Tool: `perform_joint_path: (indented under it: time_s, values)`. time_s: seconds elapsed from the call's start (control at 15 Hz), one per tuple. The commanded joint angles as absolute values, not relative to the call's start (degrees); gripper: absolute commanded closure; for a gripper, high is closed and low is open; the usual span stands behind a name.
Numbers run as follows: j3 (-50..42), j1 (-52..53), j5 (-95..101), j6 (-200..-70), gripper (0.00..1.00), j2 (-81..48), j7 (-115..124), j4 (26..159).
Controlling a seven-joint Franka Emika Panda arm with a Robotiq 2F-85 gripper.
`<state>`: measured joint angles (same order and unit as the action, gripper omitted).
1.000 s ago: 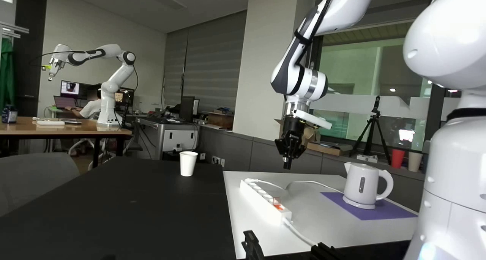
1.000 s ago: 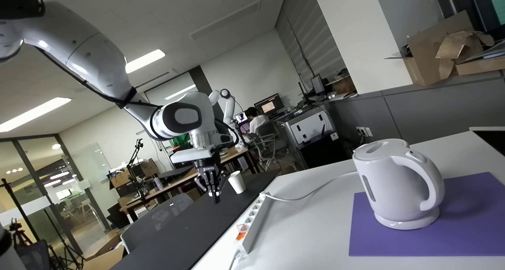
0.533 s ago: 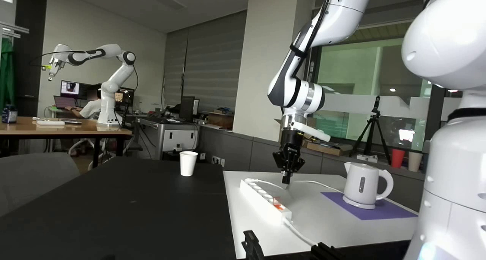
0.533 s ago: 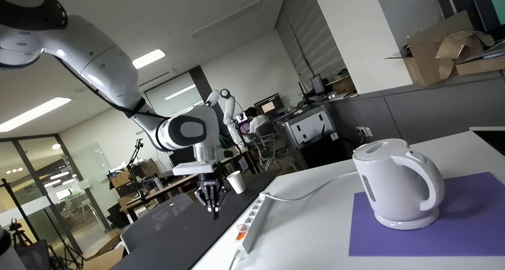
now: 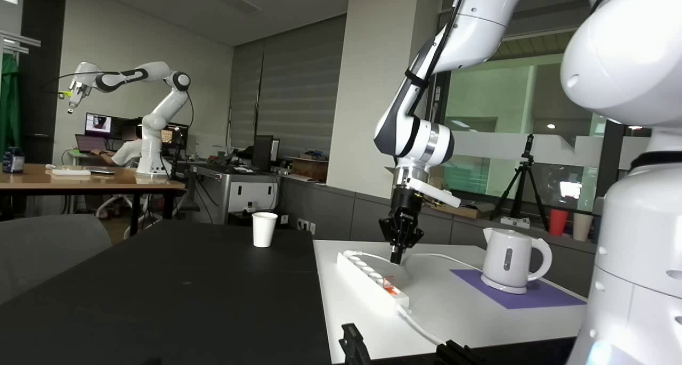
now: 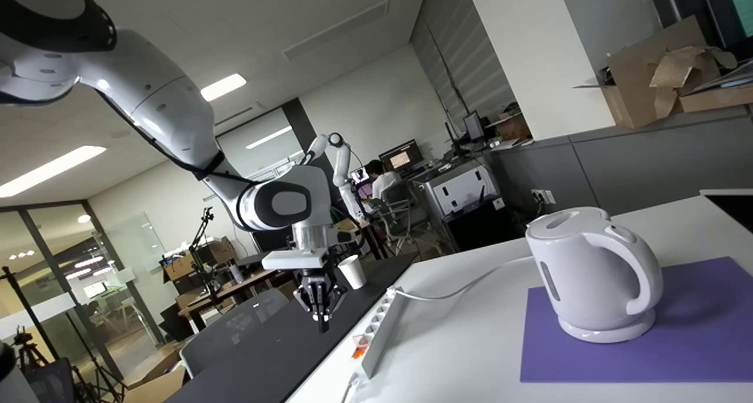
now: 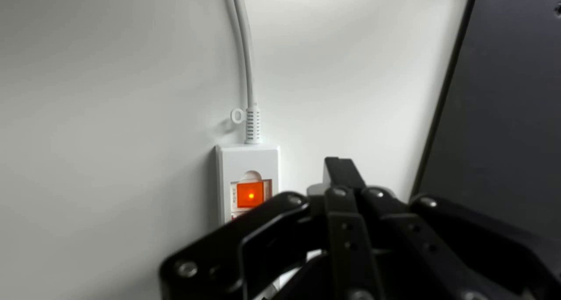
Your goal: Flick the first switch on the extension cord
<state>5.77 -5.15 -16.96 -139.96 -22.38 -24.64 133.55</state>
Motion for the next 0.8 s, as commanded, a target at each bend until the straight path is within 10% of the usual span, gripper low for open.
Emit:
perform_joint_path:
  time_s: [0.0, 0.73]
  values:
    - [7.4, -7.1, -18.7, -140.6, 1.00, -23.3, -26.5, 132.9]
    - [7.6, -7.5, -17.7, -143.0, 0.99, -23.9, -25.8, 133.5]
